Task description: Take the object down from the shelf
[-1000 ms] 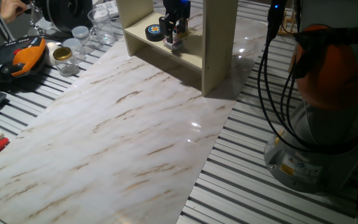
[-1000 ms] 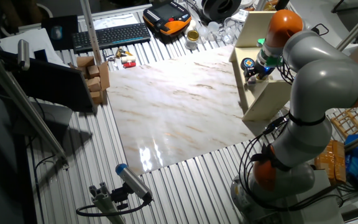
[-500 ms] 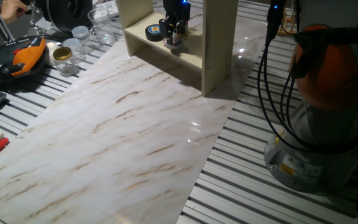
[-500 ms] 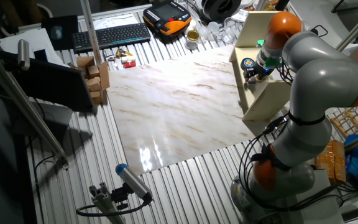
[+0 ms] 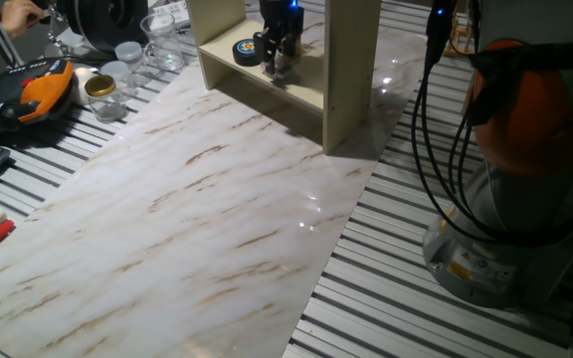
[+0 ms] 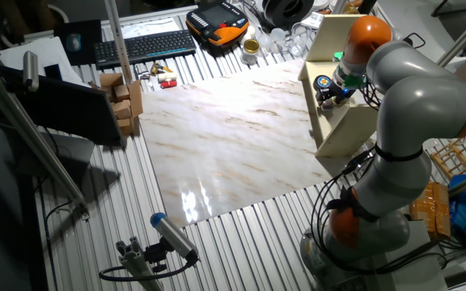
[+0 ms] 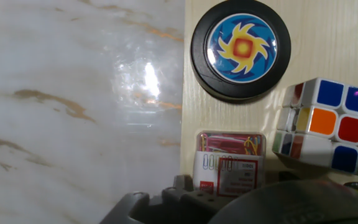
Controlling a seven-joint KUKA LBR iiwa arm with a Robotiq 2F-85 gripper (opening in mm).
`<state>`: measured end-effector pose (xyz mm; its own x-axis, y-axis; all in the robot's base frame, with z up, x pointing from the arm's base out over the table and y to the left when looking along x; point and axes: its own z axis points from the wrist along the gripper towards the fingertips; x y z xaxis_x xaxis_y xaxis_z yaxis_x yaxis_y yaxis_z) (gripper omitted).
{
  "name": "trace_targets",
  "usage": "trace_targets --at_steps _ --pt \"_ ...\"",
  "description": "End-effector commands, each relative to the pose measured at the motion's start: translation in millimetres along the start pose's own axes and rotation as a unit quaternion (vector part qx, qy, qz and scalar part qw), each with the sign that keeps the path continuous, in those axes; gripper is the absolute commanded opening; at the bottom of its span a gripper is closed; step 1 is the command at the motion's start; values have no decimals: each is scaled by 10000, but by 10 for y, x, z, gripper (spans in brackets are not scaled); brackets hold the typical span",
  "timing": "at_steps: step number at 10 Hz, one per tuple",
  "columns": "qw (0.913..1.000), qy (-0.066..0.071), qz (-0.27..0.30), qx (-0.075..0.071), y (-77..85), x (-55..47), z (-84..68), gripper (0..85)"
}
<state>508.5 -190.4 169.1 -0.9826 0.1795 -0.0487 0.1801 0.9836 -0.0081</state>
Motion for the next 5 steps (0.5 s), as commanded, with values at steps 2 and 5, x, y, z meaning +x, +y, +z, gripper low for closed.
trace_targets --at_steps 2,5 --pt "10000 1 4 -7 13 -14 17 680" --pt "10000 5 5 -30 27 -25 45 680"
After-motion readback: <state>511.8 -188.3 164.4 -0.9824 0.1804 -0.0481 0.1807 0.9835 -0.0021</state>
